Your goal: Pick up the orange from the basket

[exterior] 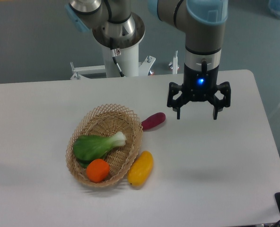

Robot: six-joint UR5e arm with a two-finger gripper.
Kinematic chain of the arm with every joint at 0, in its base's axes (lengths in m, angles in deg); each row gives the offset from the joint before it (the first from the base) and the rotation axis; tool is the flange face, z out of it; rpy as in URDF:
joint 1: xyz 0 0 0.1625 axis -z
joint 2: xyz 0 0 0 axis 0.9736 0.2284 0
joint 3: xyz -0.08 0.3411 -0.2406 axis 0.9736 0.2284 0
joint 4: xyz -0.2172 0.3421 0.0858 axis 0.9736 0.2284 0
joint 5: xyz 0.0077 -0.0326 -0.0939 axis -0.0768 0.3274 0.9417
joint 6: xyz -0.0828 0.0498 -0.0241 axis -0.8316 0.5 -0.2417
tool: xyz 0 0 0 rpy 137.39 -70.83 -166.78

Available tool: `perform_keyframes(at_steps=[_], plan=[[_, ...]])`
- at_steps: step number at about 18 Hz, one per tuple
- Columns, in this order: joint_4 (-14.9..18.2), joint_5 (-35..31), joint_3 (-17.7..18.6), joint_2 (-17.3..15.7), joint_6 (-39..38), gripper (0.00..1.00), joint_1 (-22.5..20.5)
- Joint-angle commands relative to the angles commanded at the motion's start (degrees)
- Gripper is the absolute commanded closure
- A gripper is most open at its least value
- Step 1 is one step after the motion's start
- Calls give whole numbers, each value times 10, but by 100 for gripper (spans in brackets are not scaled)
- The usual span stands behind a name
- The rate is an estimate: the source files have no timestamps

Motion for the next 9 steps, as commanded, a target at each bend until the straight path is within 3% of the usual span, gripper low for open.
perform_keyframes(at_steps=[9], plan=[[3, 0, 3, 12, -19, 0, 4]])
